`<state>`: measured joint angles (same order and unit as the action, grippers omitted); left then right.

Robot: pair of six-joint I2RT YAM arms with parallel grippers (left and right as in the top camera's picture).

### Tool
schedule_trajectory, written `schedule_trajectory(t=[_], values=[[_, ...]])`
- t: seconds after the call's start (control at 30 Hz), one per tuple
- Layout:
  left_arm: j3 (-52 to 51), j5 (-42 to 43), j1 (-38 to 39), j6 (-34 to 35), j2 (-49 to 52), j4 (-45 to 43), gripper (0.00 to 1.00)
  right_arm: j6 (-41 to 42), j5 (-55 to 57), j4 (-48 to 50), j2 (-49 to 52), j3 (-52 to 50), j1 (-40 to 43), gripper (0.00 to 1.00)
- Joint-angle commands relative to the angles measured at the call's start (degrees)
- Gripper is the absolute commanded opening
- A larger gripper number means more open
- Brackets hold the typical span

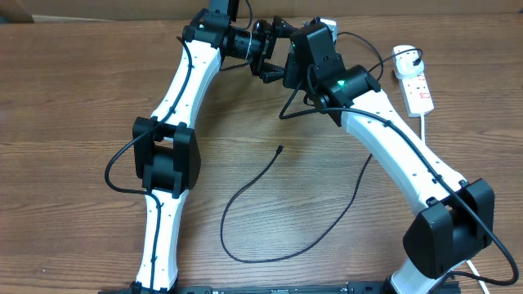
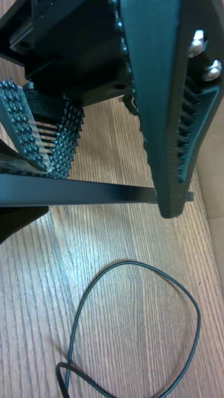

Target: Plug charger to phone and switch on socket

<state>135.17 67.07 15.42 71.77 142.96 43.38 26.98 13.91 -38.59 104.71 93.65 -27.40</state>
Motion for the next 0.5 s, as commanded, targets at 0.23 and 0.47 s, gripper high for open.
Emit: schedule_trajectory(t=[0.23,0.47], values=[[1.86,-9.31,0.52,-6.71,-0.22,-0.42,1.00,0.04,4.83,0.15,0.24,1.20,-0.22,0.04],[1.86,-13.44,-1.09,-12.39,-0.22,-1.29,1.00,0.37,9.64,-1.42,0.24,1.20,0.17,0.04]])
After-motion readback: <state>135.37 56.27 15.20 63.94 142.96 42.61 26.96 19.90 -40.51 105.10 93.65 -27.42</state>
